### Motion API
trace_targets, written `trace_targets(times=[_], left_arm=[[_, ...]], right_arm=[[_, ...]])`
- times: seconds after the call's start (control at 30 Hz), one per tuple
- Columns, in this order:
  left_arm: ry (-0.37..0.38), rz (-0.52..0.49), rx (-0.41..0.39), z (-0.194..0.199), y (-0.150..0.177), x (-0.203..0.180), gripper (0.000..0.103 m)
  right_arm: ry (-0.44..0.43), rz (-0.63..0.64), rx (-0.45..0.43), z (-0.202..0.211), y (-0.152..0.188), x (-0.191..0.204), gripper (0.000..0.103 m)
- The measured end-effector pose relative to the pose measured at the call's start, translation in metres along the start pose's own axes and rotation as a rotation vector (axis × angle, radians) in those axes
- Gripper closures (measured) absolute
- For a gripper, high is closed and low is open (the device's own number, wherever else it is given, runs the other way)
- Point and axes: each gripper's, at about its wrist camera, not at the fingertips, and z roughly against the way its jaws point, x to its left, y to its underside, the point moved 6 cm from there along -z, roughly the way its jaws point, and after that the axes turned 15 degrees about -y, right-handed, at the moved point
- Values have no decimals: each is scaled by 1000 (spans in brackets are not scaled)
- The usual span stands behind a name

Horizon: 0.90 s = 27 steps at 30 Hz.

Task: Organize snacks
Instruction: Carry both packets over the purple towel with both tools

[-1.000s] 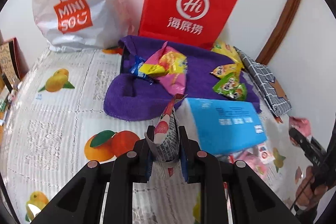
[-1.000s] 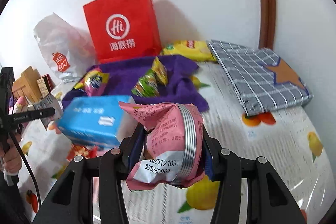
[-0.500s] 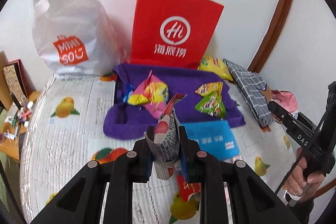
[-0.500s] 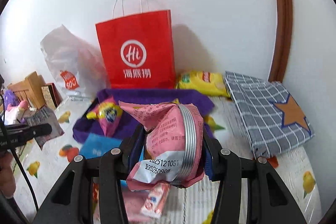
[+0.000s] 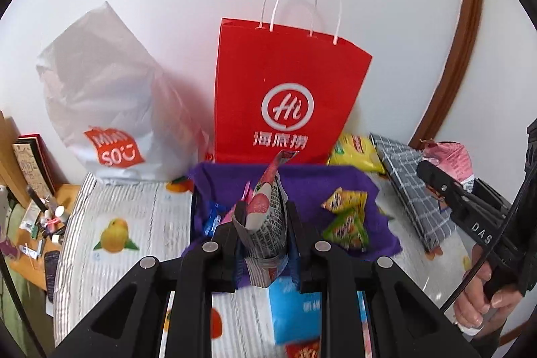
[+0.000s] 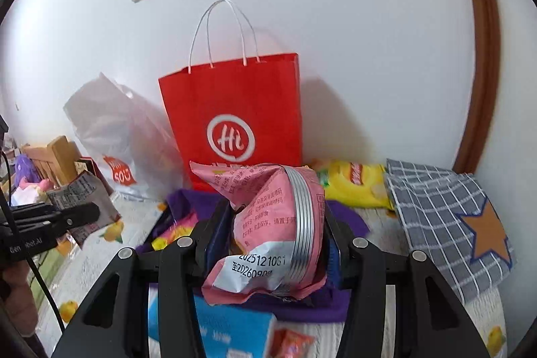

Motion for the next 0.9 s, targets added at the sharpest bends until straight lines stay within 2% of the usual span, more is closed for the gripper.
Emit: trace_targets(times=[0.13, 0.3, 0.4, 0.43, 0.57, 0.9], left_arm=[[-13, 7, -19, -11, -20, -4, 83], [-22, 20, -55, -29, -41, -10, 83], [-2, 35, -28, -47, -37, -9, 83], [-10, 28, 4, -56, -36, -9, 83], [-12, 43, 56, -72, -30, -1, 83], [-60, 78, 81, -83, -29, 15, 83]], right_arm=[[16, 14, -4, -18, -15, -3, 54], [-14, -38, -24, -34, -25, -19, 54], [-40, -68, 2, -49, -18, -30, 54], [-43, -66, 18, -54, -16, -32, 54], [-24, -81, 70, -69, -5, -48, 54], [11, -79, 163, -83, 10, -68, 54]])
